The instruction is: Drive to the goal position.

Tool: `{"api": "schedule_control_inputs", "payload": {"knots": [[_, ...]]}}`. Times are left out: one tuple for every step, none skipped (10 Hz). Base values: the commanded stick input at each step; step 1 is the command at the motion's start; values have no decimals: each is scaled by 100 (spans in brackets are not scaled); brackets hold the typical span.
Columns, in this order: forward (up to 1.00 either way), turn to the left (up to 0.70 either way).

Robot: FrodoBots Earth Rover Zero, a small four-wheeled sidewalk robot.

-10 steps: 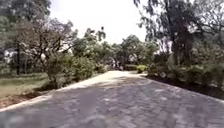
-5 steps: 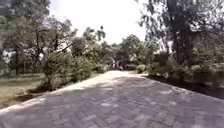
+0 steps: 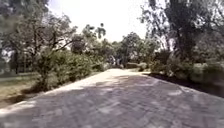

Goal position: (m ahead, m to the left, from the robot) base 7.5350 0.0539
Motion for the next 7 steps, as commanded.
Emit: {"api": "schedule_control_inputs", "payload": {"knots": [[70, 0], [70, 0], [70, 0], [70, 0], [70, 0], [70, 0], [70, 0]]}}
